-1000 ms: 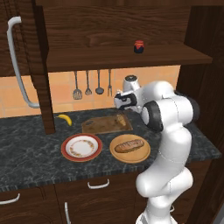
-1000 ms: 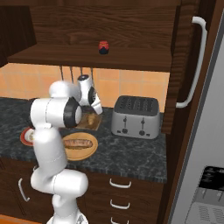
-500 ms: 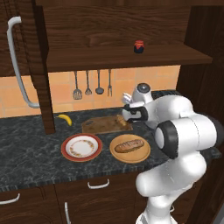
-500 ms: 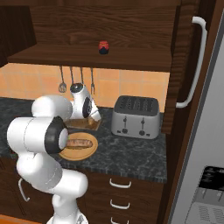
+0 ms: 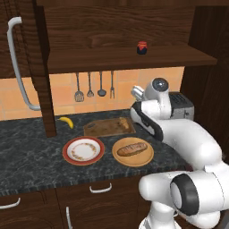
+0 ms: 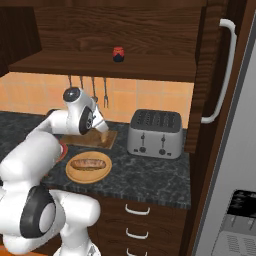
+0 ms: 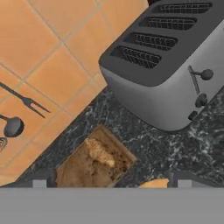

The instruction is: From the different types of pastries on the counter, select a croissant and place it on the cutting board. Then retrieve a jar of jam from the cabinet and place it alongside the croissant on the cutting board.

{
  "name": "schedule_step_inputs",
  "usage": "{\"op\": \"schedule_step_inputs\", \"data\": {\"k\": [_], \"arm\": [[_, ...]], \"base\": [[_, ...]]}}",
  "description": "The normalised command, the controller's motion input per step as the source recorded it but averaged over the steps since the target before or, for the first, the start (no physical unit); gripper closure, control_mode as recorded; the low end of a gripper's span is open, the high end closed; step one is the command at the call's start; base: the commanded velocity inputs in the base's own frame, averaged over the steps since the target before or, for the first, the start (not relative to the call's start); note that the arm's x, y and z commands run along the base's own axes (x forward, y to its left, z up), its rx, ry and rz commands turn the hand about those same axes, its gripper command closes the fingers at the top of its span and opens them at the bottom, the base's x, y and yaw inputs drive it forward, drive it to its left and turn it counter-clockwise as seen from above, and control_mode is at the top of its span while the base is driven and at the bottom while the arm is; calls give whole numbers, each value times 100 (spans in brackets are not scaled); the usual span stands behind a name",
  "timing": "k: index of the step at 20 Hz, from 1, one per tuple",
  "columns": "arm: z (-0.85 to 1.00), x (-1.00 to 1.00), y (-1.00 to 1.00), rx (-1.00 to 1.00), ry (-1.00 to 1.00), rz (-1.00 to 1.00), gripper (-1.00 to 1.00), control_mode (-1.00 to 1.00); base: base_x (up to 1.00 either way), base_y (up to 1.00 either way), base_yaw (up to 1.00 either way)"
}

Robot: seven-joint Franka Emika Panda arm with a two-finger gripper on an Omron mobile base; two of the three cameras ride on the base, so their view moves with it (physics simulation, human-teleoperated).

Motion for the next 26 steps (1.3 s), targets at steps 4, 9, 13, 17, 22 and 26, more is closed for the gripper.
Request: {"op": "schedule_step_inputs", "data": {"k": [4,9,13,17,22,26], "arm": [[84,-86,0,0,-24,0,-100,-100],[97,-86,0,0,-24,0,-100,-100],[96,-98,0,0,-23,-1,-100,-100],[86,-95,0,0,-20,-2,-100,-100],[81,-89,0,0,-16,-5,-100,-100],[75,-75,0,0,-8,-10,-100,-100]], "base": [[0,0,0],[0,0,0],[0,0,0],[0,0,0],[0,0,0],[0,0,0]]}}
